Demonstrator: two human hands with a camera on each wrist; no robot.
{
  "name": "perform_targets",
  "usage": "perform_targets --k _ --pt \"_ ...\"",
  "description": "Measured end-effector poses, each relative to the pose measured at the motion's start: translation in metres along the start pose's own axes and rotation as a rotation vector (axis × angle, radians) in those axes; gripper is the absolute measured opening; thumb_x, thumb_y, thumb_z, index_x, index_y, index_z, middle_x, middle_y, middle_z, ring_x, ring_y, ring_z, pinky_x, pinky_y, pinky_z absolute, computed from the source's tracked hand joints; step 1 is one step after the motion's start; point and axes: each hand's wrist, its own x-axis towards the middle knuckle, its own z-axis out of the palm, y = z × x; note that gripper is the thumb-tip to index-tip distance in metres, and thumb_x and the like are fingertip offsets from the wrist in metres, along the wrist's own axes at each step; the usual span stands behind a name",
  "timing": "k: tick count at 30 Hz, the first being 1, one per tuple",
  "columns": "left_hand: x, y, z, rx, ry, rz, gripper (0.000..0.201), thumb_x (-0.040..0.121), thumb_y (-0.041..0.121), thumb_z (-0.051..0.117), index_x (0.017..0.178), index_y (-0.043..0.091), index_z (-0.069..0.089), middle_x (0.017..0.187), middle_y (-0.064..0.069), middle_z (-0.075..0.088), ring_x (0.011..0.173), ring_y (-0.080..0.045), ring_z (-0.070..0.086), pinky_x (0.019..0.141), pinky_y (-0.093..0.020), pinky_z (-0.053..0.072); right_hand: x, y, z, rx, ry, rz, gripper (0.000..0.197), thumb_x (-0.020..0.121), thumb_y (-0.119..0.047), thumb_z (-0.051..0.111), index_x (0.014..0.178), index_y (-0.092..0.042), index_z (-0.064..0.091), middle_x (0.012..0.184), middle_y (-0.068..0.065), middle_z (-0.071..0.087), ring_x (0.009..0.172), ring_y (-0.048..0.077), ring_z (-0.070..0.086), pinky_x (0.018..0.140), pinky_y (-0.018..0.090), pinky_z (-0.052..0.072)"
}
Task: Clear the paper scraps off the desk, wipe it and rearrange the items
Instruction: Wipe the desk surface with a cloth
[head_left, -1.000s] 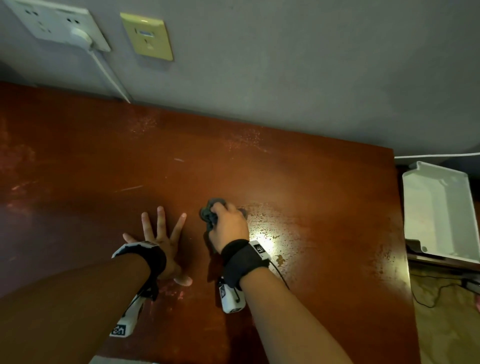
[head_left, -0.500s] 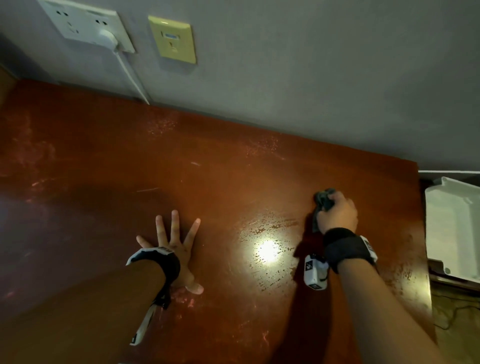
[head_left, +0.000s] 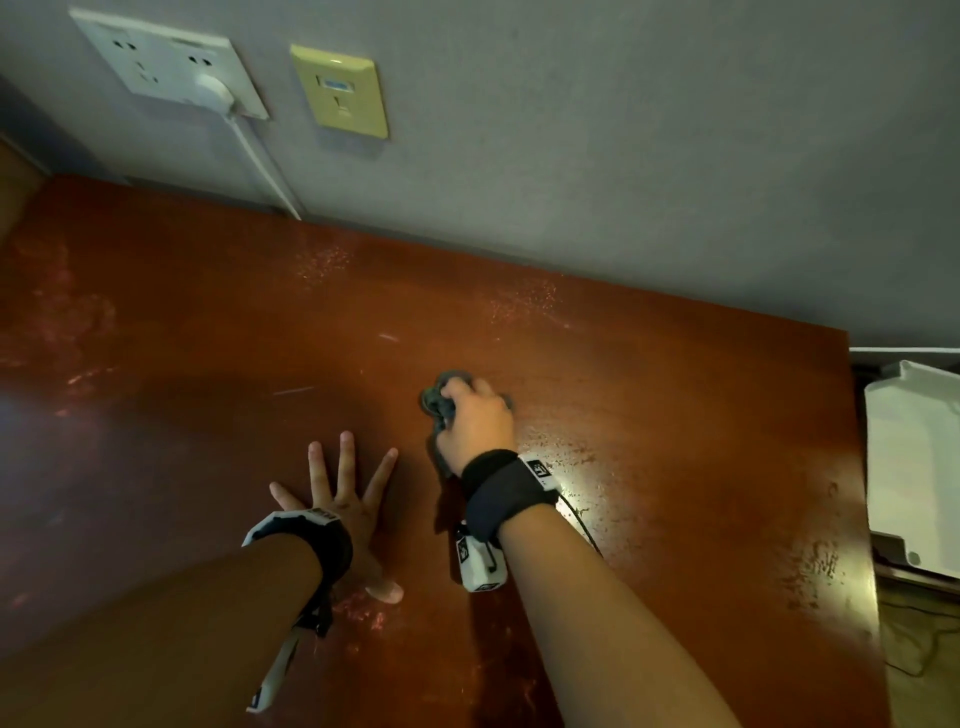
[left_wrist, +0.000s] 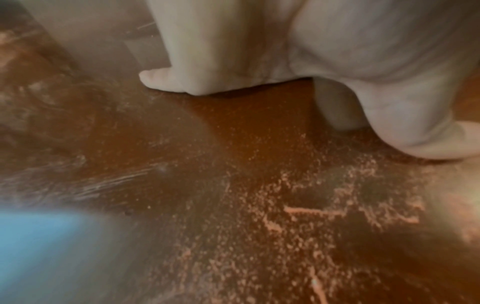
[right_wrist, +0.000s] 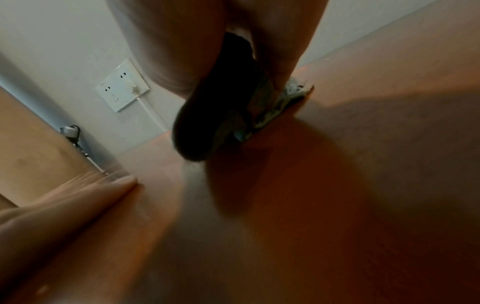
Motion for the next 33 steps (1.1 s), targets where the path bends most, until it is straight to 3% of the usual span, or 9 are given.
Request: perform_targets --k 3,7,11,16,22,28,33 --pt "-0.001 0.0 -0.001 -0.003 -0.007 0.005 0.159 0.045 0.076 0.081 0.123 0.044 -0.053 0.122 -0.01 -0.069 0.122 -0.047 -0.052 0.1 -0.083 -0.006 0.002 0.015 -0.013 -0.006 -0.005 0.02 0.038 0.082 -0.01 0.063 0.117 -0.022 0.058 0.12 0.007 0.054 0.106 0.03 0.057 0.093 0.037 0.05" --pt "-0.001 0.001 0.0 0.005 -0.002 -0.008 0.158 0.047 0.077 0.08 0.122 0.042 -0.055 0.121 -0.011 -0.07 0.122 -0.047 -0.051 0.101 -0.083 -0.005 0.005 0.084 -0.063 -0.026 0.118 0.243 0.041 0.084 -0.007 0.062 0.122 -0.021 0.058 0.124 0.009 0.053 0.109 0.029 0.056 0.093 0.033 0.047" --pt "0.001 0.0 -0.001 -0.002 -0.027 0.002 0.157 0.049 0.075 0.08 0.121 0.042 -0.055 0.116 -0.012 -0.071 0.118 -0.048 -0.054 0.1 -0.083 -0.007 0.002 0.158 -0.116 -0.034 0.3 0.455 0.038 0.079 -0.006 0.065 0.115 -0.017 0.062 0.118 0.016 0.062 0.107 0.035 0.059 0.093 0.043 0.052" --pt "0.003 0.0 -0.002 -0.012 -0.047 0.002 0.158 0.047 0.074 0.082 0.121 0.043 -0.054 0.115 -0.011 -0.072 0.115 -0.047 -0.056 0.098 -0.084 -0.009 0.009 0.156 -0.115 -0.059 0.356 0.538 0.041 0.081 -0.009 0.064 0.122 -0.014 0.058 0.122 0.018 0.055 0.108 0.039 0.055 0.092 0.044 0.049" --pt "0.003 0.002 -0.004 -0.011 -0.066 -0.01 0.158 0.047 0.074 0.082 0.121 0.043 -0.055 0.115 -0.011 -0.072 0.117 -0.048 -0.054 0.098 -0.084 -0.008 0.031 0.094 -0.08 -0.011 0.288 0.391 0.04 0.083 -0.01 0.065 0.122 -0.018 0.057 0.122 0.01 0.053 0.108 0.033 0.056 0.095 0.04 0.048" --pt "0.005 0.0 -0.003 -0.015 -0.054 0.007 0.16 0.044 0.077 0.081 0.123 0.043 -0.054 0.118 -0.01 -0.071 0.117 -0.048 -0.055 0.096 -0.085 -0.009 0.04 0.0 -0.012 -0.023 0.067 0.058 0.04 0.084 -0.016 0.064 0.122 -0.021 0.055 0.123 0.008 0.051 0.107 0.031 0.057 0.094 0.039 0.052" --pt "0.005 0.001 -0.002 -0.013 -0.028 0.012 0.16 0.044 0.077 0.081 0.123 0.043 -0.054 0.12 -0.01 -0.07 0.119 -0.048 -0.053 0.097 -0.085 -0.008 0.038 -0.002 -0.013 -0.025 0.018 0.008 0.039 0.084 -0.013 0.063 0.122 -0.019 0.057 0.124 0.009 0.052 0.108 0.033 0.056 0.095 0.038 0.05"
